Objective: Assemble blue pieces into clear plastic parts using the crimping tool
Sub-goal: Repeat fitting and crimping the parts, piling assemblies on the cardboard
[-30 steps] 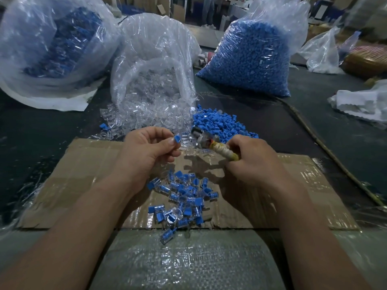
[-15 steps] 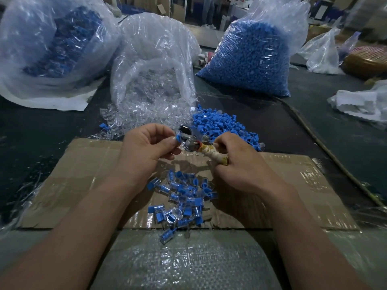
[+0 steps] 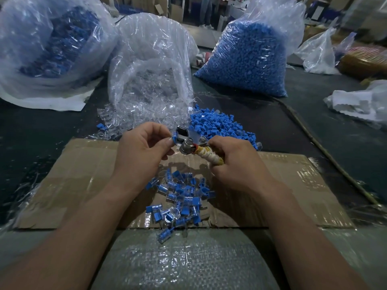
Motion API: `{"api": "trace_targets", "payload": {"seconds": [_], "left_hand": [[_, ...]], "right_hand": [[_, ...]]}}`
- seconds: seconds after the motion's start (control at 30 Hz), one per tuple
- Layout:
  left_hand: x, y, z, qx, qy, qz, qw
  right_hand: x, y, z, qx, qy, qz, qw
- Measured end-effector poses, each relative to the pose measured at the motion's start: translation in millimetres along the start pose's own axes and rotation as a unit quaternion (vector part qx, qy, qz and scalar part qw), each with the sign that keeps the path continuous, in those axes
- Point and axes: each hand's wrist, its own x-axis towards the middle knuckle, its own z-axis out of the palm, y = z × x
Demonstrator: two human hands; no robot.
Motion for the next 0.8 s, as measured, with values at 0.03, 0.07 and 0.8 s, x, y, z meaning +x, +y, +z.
{"api": "trace_targets", "payload": {"seconds": [0.03,0.07,0.8], "left_hand": [[-0.3,-0.1,-0.1,0.002,0.001,0.000,1.000],[-0.6,0.0,-0.1,0.003,0.001,0.000,1.000],[-2.1,2.1,2.6,0.041,0.020,-0.005,0.999]], "right_hand": [[0.1,-0.6,0.3,0.001,-0.001,0.000,1.000],[0.3,-0.9,0.4,0.002,-0.003,0.001,1.000],[0.1,-2.2,0.8,-0.022,-0.016,0.006,1.000]]}}
